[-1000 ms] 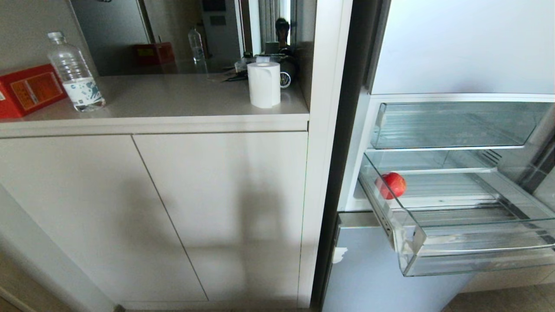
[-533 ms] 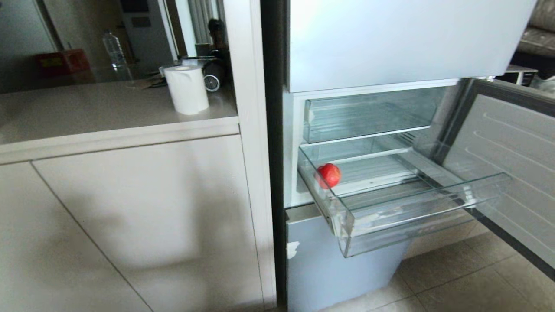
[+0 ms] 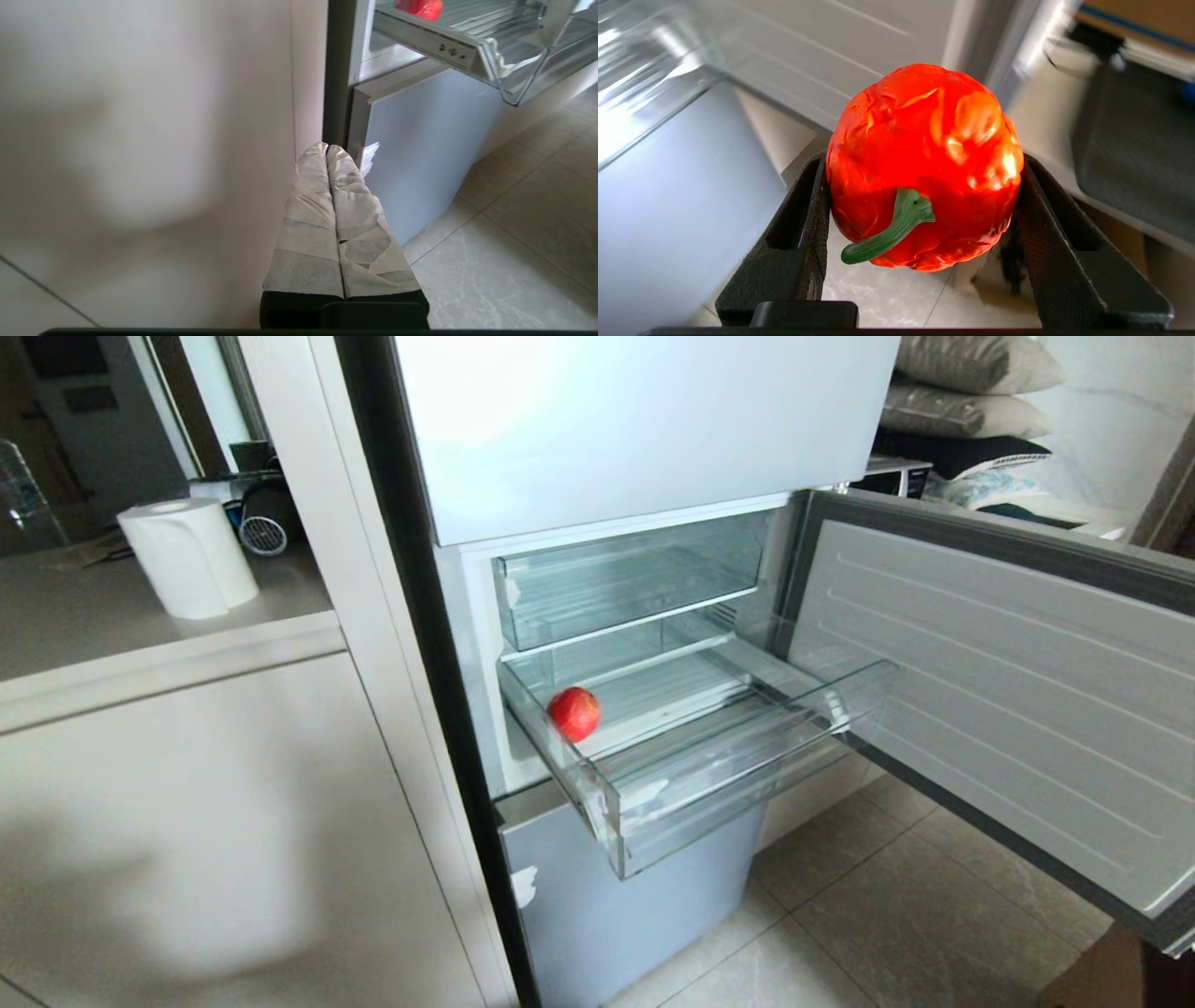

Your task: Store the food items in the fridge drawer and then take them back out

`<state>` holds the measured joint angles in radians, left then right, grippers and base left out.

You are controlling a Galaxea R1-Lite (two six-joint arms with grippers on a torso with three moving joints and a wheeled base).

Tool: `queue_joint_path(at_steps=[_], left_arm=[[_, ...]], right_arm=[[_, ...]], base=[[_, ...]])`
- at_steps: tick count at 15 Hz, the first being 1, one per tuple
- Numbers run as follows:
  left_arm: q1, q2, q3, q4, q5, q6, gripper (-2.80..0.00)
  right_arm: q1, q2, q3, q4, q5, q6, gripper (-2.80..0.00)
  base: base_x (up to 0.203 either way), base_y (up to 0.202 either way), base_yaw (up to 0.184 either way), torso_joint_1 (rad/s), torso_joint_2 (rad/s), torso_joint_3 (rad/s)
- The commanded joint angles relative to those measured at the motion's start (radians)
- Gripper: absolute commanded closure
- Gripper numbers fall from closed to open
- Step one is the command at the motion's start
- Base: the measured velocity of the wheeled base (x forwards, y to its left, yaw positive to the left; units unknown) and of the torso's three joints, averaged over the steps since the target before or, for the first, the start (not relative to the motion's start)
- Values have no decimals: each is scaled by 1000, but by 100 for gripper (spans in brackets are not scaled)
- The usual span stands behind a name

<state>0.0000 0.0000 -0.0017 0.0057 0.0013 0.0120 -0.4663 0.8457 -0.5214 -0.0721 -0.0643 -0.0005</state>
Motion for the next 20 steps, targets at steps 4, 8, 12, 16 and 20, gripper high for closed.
queue_joint_path(at_steps=[4,8,12,16,20], left_arm=[[0,0,0,0,0,0,0],[0,0,0,0,0,0,0],[0,0,0,0,0,0,0],[0,0,0,0,1,0,0],[0,0,0,0,2,0,0]], right_arm=[[-261,179,8,-64,0,67,0],[-474,427,15,-312,30,78,0],[-742,618,-20,-478,205,48,0],[-921,795,-121,-491,388,-26,0],[-973,980,-244,-500,474,-41,0]], base=[[0,0,0,0,0,0],[0,0,0,0,0,0],[0,0,0,0,0,0],[0,0,0,0,0,0],[0,0,0,0,0,0]])
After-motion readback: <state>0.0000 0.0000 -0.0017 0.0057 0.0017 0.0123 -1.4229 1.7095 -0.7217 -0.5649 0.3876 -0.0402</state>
